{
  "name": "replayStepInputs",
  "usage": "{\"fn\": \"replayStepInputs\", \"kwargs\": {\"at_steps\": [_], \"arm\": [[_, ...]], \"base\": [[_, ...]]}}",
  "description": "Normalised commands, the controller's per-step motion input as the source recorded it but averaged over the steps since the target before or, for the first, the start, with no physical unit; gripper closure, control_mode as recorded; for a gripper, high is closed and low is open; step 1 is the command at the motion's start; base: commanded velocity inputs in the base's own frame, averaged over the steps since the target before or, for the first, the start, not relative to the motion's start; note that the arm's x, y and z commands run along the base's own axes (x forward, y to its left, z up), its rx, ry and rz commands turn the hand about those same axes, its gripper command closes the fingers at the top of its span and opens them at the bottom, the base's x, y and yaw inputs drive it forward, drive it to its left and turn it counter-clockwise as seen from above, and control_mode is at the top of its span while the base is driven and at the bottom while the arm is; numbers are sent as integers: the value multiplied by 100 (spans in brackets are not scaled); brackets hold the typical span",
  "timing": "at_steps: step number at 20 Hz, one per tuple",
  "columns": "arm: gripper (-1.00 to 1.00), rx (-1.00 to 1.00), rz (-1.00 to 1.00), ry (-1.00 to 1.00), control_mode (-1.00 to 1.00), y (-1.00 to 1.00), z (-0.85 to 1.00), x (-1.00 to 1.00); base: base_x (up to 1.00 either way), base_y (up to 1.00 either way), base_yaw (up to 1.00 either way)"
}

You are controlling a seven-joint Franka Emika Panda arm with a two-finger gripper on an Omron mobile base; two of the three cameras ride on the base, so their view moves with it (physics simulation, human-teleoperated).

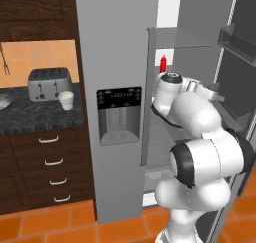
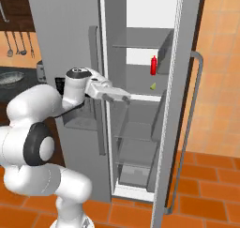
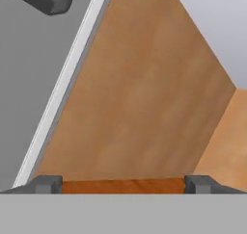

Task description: Grab a lemon wedge from the fridge and one ice cube from the ice bowl, and put them in the glass of lemonade.

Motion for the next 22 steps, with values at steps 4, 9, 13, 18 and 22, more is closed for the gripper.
{"fn": "replayStepInputs", "kwargs": {"at_steps": [4,9,13,18,22], "arm": [[-100,35,44,13,-100,93,-12,-13],[-100,67,57,9,-100,32,-71,-10],[-100,78,60,-5,-100,6,-75,-3],[-100,80,47,-34,-100,-25,5,0],[-100,48,21,-25,-100,-34,25,0]], "base": [[0,0,0],[0,0,0],[0,0,0],[0,0,0],[0,0,0]]}}
